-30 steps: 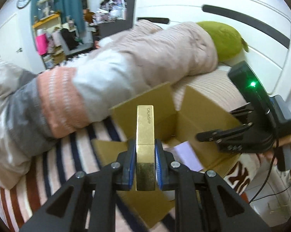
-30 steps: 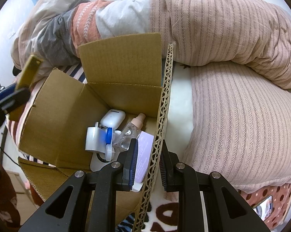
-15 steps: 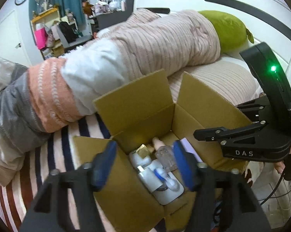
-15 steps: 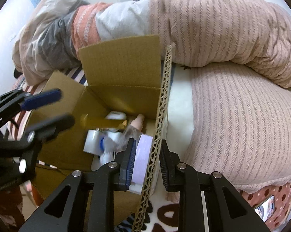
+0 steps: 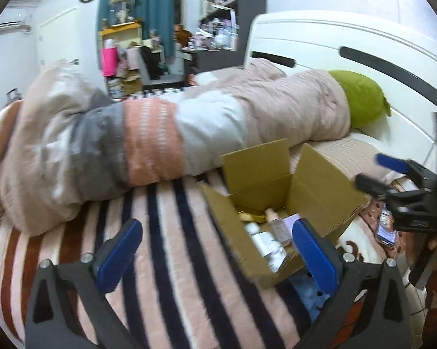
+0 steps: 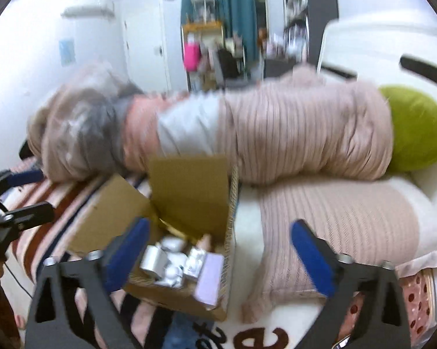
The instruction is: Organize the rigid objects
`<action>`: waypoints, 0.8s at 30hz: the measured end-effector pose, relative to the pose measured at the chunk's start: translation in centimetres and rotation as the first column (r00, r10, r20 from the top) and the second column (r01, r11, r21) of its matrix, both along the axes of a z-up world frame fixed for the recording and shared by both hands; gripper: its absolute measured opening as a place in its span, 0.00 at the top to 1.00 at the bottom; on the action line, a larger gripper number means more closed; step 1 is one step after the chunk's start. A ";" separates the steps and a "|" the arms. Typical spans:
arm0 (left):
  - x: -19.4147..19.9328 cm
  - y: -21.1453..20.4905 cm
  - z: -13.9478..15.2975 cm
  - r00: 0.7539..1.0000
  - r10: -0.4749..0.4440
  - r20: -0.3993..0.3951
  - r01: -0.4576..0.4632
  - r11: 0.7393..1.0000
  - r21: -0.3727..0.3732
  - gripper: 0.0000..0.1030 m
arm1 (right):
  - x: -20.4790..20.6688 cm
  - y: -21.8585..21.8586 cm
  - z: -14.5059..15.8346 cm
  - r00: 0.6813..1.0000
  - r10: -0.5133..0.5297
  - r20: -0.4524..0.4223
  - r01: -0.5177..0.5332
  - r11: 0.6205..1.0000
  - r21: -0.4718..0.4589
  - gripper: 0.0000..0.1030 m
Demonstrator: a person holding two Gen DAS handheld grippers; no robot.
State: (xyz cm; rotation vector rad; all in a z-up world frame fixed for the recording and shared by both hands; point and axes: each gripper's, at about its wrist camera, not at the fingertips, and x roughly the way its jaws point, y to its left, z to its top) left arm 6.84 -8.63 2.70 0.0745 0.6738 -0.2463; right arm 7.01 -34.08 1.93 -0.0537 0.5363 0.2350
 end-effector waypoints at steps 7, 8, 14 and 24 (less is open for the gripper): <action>-4.4 3.1 -0.8 0.996 0.091 0.023 -0.090 0.995 -0.043 0.01 | -5.2 3.5 -0.3 0.991 -0.022 0.128 0.033 0.996 -0.081 0.00; -4.9 3.4 -0.9 0.995 0.100 0.021 -0.098 0.994 -0.056 0.01 | -5.6 4.0 -0.5 0.993 -0.013 0.118 0.024 0.996 -0.091 0.00; -6.6 5.2 -1.7 0.989 0.145 0.003 -0.143 0.981 -0.134 0.01 | -6.4 6.7 -1.9 0.998 0.057 0.020 -0.056 0.995 -0.083 0.00; -7.2 6.2 -2.0 0.981 0.192 0.004 -0.189 0.971 -0.143 0.01 | -6.7 7.4 -2.3 0.996 0.087 -0.023 -0.088 0.994 -0.065 0.00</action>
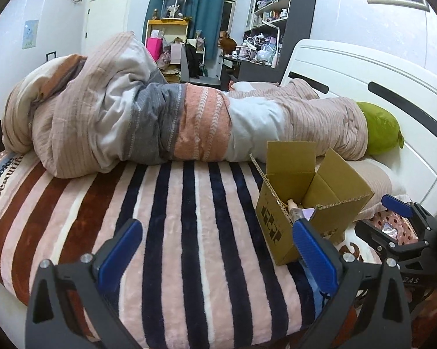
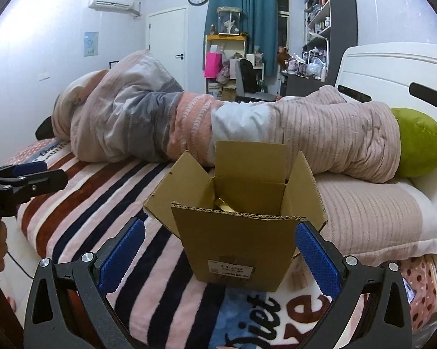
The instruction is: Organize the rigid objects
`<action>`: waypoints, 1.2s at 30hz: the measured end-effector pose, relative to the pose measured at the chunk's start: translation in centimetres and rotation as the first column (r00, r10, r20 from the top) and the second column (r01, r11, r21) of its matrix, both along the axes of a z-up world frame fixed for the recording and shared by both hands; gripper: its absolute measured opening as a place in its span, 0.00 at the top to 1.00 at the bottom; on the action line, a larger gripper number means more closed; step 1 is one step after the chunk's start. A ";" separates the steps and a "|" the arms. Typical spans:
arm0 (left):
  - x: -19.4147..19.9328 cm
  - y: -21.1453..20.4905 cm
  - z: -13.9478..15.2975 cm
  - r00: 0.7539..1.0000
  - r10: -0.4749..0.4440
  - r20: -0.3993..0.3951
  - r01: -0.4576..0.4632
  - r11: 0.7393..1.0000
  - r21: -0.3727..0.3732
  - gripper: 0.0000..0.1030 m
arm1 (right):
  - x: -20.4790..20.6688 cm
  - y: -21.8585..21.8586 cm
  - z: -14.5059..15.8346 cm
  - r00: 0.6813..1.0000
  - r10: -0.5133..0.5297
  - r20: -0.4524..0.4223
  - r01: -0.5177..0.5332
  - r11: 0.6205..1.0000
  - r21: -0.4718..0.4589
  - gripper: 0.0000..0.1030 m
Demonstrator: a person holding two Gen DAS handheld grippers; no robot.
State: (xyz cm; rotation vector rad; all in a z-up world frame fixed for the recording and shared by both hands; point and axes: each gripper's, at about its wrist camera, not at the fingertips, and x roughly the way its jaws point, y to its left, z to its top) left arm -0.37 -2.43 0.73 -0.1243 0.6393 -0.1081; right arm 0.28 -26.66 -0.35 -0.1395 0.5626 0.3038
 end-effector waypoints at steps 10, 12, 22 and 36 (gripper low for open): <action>-0.2 0.2 -0.3 1.000 0.021 -0.013 -0.021 1.000 0.020 0.01 | -0.3 0.4 -0.1 1.000 0.019 -0.009 -0.019 1.000 0.000 0.00; -0.3 0.2 -0.3 1.000 0.028 -0.015 -0.027 0.999 0.026 0.01 | -0.3 0.4 -0.1 1.000 0.022 -0.012 -0.022 1.000 0.003 0.00; -0.7 0.1 -0.1 1.000 0.029 -0.010 -0.029 0.999 0.032 0.01 | -0.2 0.5 -0.1 0.999 0.033 -0.026 -0.032 0.999 0.016 0.00; -1.0 -0.2 0.4 1.000 0.014 0.007 -0.015 0.999 0.028 0.01 | -0.2 0.6 0.0 0.999 0.027 -0.027 -0.027 1.000 0.006 0.00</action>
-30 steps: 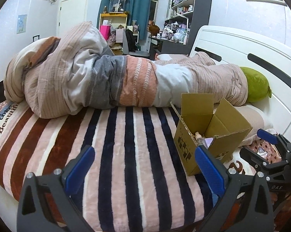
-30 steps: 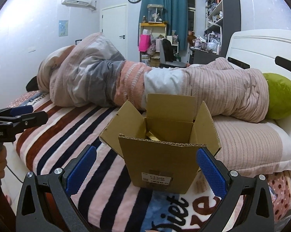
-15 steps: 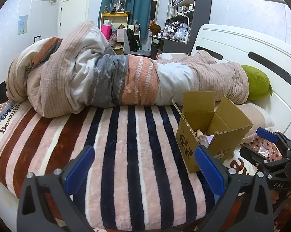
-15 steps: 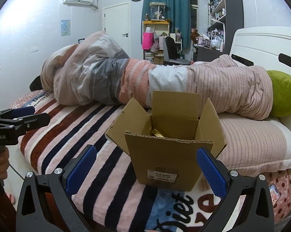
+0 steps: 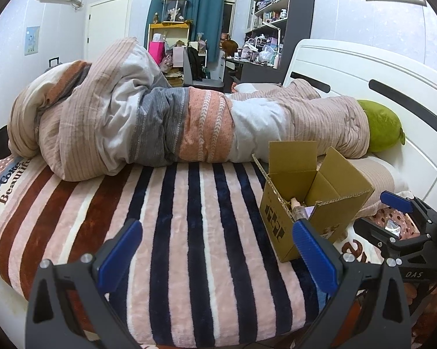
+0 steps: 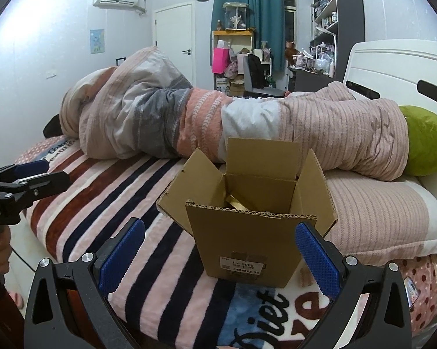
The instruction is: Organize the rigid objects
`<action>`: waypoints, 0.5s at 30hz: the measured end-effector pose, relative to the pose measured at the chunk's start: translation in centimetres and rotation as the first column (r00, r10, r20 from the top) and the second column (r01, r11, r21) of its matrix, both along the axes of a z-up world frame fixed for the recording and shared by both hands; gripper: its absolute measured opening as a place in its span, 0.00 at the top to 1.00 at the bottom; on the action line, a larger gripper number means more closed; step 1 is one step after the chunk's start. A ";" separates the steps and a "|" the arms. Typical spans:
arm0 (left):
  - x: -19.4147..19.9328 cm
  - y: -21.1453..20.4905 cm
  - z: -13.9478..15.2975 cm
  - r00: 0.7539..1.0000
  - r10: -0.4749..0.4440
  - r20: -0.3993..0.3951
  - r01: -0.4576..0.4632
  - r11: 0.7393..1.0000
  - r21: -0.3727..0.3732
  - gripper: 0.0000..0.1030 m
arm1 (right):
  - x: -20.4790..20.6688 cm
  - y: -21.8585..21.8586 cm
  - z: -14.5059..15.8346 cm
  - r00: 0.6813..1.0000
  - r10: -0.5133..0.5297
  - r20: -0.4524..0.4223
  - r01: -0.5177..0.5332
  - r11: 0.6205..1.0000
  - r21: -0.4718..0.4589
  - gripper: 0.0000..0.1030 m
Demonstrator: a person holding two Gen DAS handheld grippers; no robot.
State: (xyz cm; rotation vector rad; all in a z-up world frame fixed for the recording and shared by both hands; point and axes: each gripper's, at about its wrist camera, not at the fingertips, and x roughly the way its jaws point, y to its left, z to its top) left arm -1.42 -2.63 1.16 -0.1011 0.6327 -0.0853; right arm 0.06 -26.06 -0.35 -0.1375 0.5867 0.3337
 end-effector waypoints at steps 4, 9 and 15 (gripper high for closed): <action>0.1 -0.1 0.1 1.000 0.003 -0.003 -0.003 1.000 -0.001 0.01 | 0.0 0.0 0.1 1.000 0.000 -0.003 0.000 1.000 0.001 0.00; 0.1 -0.1 0.1 1.000 0.004 -0.001 -0.004 1.000 0.001 0.01 | 0.0 0.1 0.1 1.000 0.000 -0.006 0.000 1.000 0.002 0.00; 0.1 -0.2 0.1 1.000 0.004 -0.002 -0.004 1.000 0.004 0.01 | 0.0 0.2 0.1 1.000 0.003 -0.011 -0.003 1.000 0.003 0.00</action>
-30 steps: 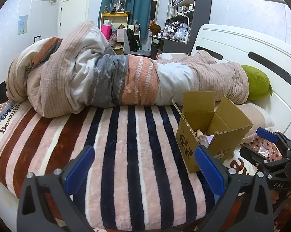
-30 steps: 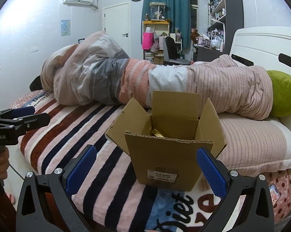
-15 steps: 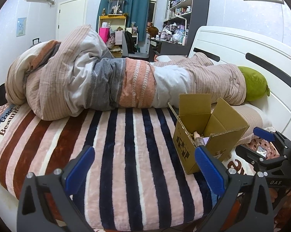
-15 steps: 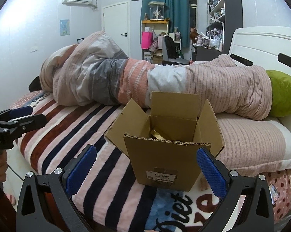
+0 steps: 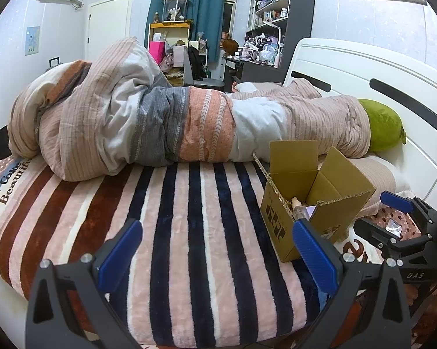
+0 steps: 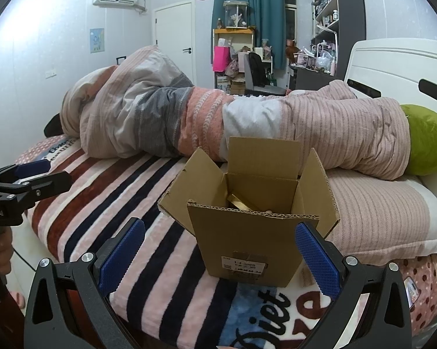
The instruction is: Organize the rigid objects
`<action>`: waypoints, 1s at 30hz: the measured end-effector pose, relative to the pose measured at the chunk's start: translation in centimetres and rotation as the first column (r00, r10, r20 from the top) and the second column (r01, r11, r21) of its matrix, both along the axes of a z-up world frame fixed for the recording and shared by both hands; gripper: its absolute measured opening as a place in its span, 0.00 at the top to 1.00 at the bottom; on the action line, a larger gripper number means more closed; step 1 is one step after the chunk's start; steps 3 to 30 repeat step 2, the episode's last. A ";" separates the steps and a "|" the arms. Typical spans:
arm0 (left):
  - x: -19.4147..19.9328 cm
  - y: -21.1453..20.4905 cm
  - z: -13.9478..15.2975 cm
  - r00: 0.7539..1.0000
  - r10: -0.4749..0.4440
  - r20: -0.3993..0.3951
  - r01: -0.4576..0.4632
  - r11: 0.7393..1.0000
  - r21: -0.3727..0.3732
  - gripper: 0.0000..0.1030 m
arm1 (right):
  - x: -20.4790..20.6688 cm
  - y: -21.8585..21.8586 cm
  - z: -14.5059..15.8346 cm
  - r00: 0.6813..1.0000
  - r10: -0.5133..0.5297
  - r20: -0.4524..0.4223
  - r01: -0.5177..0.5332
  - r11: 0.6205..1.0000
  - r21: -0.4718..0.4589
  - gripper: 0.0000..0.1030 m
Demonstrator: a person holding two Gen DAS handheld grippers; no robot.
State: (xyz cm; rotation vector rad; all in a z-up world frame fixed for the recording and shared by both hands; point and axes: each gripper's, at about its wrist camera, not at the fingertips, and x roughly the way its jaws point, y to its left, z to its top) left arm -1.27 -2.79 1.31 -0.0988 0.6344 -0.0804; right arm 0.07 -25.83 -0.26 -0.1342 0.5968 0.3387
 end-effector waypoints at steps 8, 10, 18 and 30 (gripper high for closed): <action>0.0 0.0 0.0 1.000 0.004 -0.002 -0.004 1.000 0.001 0.01 | 0.0 0.1 0.0 1.000 0.001 -0.003 -0.001 1.000 0.001 0.00; 0.0 0.0 0.0 1.000 0.004 -0.002 -0.004 1.000 0.001 0.01 | 0.0 0.1 0.0 1.000 0.001 -0.003 -0.001 1.000 0.001 0.00; 0.0 0.0 0.0 1.000 0.004 -0.002 -0.004 1.000 0.001 0.01 | 0.0 0.1 0.0 1.000 0.001 -0.003 -0.001 1.000 0.001 0.00; 0.0 0.0 0.0 1.000 0.004 -0.002 -0.004 1.000 0.001 0.01 | 0.0 0.1 0.0 1.000 0.001 -0.003 -0.001 1.000 0.001 0.00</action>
